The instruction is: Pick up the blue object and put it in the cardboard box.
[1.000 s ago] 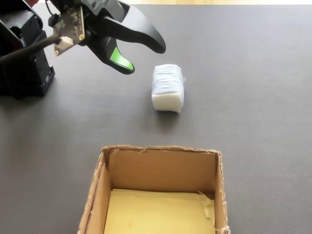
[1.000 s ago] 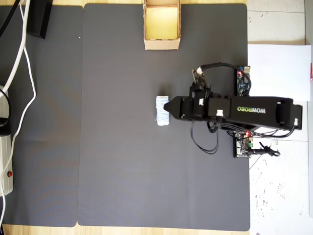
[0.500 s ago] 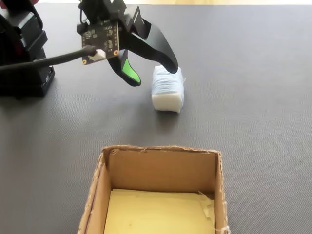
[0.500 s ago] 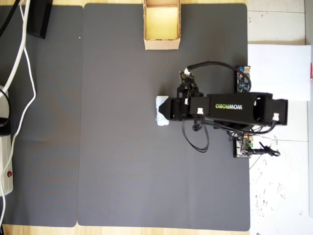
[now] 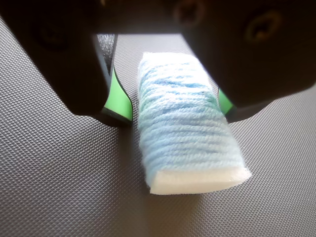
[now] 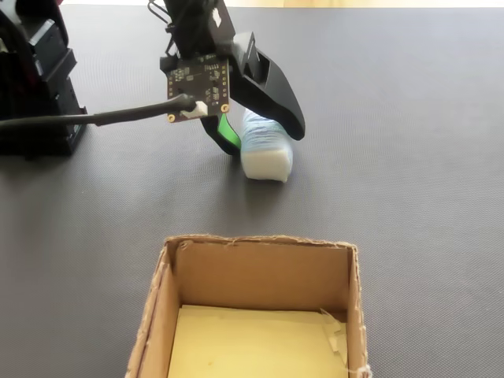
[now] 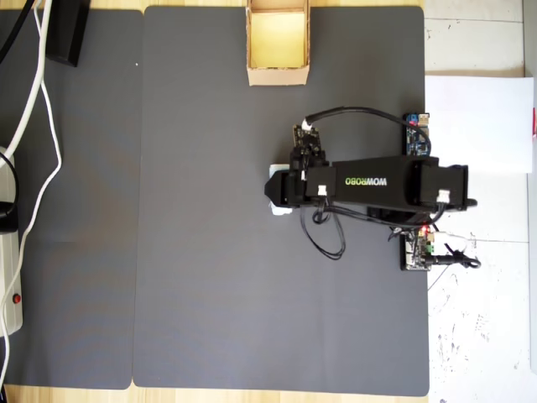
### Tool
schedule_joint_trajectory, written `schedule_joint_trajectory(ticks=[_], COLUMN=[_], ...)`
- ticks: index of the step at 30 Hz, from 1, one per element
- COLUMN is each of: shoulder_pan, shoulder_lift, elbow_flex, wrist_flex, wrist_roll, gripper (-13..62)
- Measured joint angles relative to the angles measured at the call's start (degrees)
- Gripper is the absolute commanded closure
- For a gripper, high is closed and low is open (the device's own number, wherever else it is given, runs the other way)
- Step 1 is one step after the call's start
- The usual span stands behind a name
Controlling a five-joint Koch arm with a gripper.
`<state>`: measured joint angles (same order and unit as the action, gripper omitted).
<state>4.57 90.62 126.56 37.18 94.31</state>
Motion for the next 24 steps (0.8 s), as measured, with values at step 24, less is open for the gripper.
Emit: schedule_joint_trajectory(ticks=[24], shoulder_pan=[-0.9], shoulder_lift=[11.3], elbow_flex=[20.0], wrist_flex=[-39.6], wrist_roll=[-1.1], gripper=[41.7])
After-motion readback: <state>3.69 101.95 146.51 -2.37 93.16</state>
